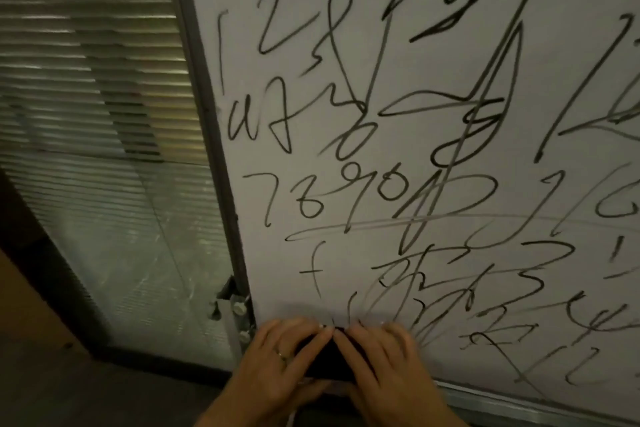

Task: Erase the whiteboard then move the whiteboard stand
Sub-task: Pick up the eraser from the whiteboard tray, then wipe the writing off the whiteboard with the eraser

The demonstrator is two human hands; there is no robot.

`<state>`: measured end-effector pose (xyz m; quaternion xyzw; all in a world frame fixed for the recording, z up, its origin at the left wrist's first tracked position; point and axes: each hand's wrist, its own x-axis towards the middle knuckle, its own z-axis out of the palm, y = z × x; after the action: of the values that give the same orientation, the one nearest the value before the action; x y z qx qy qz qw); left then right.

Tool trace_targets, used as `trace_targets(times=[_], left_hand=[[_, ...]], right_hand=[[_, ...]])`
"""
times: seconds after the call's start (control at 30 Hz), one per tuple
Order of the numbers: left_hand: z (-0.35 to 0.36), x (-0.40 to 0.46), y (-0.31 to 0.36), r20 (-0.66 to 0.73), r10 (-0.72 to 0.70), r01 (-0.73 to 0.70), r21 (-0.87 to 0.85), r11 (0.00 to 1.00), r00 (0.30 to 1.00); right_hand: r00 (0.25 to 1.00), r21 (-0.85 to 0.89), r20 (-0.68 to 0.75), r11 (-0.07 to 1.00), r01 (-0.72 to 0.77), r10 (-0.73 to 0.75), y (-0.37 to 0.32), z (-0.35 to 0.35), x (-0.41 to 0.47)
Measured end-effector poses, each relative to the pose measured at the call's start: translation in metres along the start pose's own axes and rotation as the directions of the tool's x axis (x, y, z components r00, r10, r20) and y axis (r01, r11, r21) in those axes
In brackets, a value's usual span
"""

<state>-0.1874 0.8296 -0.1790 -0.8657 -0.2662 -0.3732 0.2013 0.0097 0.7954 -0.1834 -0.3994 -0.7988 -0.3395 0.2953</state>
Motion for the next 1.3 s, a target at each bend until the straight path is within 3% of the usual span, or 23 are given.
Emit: trace_targets(times=[0.3, 0.4, 0.47, 0.6, 0.83, 1.03, 1.17, 1.3], left_hand=[[-0.09, 0.087, -0.066, -0.243, 0.116, -0.105, 0.058, 0.993, 0.963], [-0.114, 0.125, -0.085, -0.347, 0.194, -0.173, 0.09, 0.981, 0.918], [-0.127, 0.151, -0.095, -0.394, 0.233, -0.206, 0.109, 0.972, 0.889], [-0.149, 0.193, -0.113, -0.421, 0.265, -0.228, 0.138, 0.964, 0.867], [-0.182, 0.245, -0.138, -0.433, 0.354, -0.263, 0.257, 0.93, 0.829], [-0.19, 0.263, -0.153, -0.496, 0.206, -0.121, 0.197, 0.973, 0.844], [-0.169, 0.265, -0.159, -0.536, 0.251, -0.107, 0.285, 0.952, 0.806], [-0.157, 0.266, -0.158, -0.578, 0.188, -0.062, 0.23, 0.971, 0.794]], right_hand=[[0.987, -0.092, -0.125, 0.991, 0.094, -0.105, 0.018, -0.059, 0.137], [0.982, -0.165, -0.162, 0.984, 0.069, -0.096, 0.037, -0.086, 0.178], [0.973, -0.161, -0.133, 0.973, 0.166, -0.188, 0.049, -0.1, 0.2], [0.973, -0.209, -0.063, 0.956, 0.207, -0.224, 0.074, -0.127, 0.242], [0.954, -0.275, -0.085, 0.927, 0.255, -0.288, 0.106, -0.157, 0.291], [0.957, -0.309, -0.159, 0.933, 0.186, -0.243, 0.136, -0.179, 0.313], [0.958, -0.319, -0.173, 0.934, 0.163, -0.227, 0.145, -0.184, 0.323], [0.95, -0.334, -0.23, 0.934, 0.126, -0.21, 0.143, -0.173, 0.323]])
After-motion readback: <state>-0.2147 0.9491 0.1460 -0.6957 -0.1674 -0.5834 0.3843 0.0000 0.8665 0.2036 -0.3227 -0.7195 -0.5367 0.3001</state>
